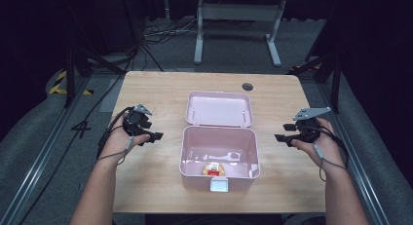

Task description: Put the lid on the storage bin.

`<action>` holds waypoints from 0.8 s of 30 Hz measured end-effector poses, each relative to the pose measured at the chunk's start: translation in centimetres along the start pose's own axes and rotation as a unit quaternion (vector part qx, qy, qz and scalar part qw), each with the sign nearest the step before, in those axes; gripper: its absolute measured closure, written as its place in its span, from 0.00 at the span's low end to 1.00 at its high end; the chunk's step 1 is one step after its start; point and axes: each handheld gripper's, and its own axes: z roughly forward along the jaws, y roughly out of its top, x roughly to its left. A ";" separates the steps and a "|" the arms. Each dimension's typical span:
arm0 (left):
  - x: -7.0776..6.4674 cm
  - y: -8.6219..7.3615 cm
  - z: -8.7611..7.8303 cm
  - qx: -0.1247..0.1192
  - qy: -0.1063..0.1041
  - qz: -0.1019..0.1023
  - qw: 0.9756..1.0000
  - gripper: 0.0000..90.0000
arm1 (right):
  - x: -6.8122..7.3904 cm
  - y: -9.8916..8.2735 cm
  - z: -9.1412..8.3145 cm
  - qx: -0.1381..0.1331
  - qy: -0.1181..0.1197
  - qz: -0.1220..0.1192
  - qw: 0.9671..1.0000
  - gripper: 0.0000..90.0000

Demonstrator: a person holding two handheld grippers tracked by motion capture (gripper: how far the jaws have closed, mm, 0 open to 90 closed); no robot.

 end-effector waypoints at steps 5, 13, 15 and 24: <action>0.2 -0.1 0.0 -0.013 -0.009 0.005 1.000 0.37 | -0.2 -0.1 -0.2 -0.007 0.000 0.000 1.000 0.45; 0.1 0.3 -0.7 -0.060 -0.037 -0.007 0.997 0.42 | -0.2 -0.1 0.1 -0.006 0.004 -0.004 1.000 0.45; -0.2 1.1 -1.1 -0.080 -0.054 -0.011 0.995 0.42 | -0.2 -0.1 0.2 -0.008 0.007 -0.004 1.000 0.45; -0.1 5.5 -0.8 -0.108 -0.030 -0.013 0.994 0.43 | 0.0 -0.2 0.6 -0.013 0.015 -0.014 1.000 0.44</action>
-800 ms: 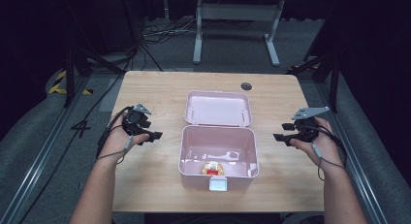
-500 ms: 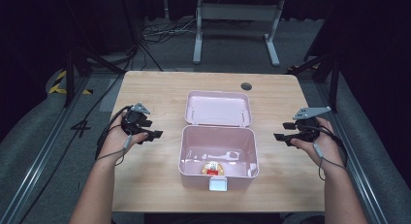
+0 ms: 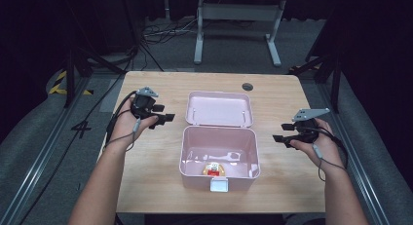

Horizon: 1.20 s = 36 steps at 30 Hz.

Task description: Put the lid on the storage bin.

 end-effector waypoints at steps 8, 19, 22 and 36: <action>0.1 3.1 1.4 -0.018 0.007 0.002 1.000 0.39 | 0.3 -0.7 0.0 -0.001 0.000 -0.001 1.000 0.42; 0.6 6.0 6.0 -0.015 -0.004 0.000 1.000 0.39 | 0.9 -1.5 -0.3 0.004 0.003 0.000 1.000 0.41; 1.1 6.4 7.2 -0.022 -0.011 -0.018 1.000 0.40 | 1.0 -1.7 -0.2 0.005 0.002 0.000 1.000 0.40; 3.2 6.0 11.4 0.017 -0.046 -0.097 0.994 0.41 | 1.4 -2.3 -0.5 -0.005 0.007 0.006 1.000 0.39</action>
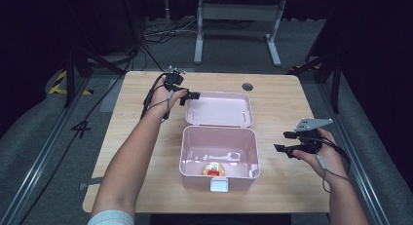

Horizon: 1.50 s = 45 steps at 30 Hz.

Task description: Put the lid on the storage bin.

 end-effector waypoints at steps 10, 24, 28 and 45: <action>0.3 -0.5 1.3 0.031 -0.054 -0.021 0.998 0.49 | 0.2 0.0 0.0 -0.004 0.010 0.003 1.000 0.39; -0.3 0.6 -1.0 -0.015 -0.038 -0.019 0.999 0.71 | 0.3 0.1 0.1 -0.010 0.021 0.002 1.000 0.38; -0.9 1.2 -2.1 -0.032 -0.030 0.000 0.999 0.74 | 0.4 0.2 0.1 -0.010 0.021 0.002 1.000 0.38; -2.7 2.5 -5.3 -0.072 -0.014 0.037 0.997 0.81 | 0.6 0.6 0.1 -0.013 0.023 0.000 1.000 0.38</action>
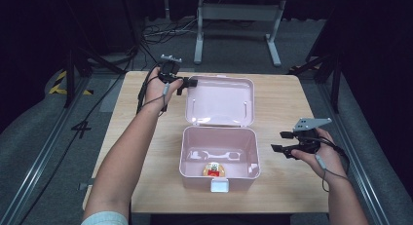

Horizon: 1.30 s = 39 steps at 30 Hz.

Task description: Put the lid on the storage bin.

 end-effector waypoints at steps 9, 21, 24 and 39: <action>-1.4 0.7 -1.6 -0.012 0.016 0.035 0.999 0.82 | 0.1 0.4 0.1 -0.015 0.009 -0.001 1.000 0.40; -3.4 1.2 -3.6 -0.028 0.030 0.067 0.997 0.83 | 0.1 0.7 0.0 -0.011 0.011 -0.004 1.000 0.41; -4.2 1.2 -4.6 -0.037 0.025 0.075 0.996 0.83 | 0.2 1.1 0.0 -0.015 0.013 -0.011 1.000 0.43; -7.0 0.6 -7.7 -0.058 0.012 0.107 0.992 0.81 | 0.7 1.6 -0.2 -0.025 0.030 -0.013 0.999 0.47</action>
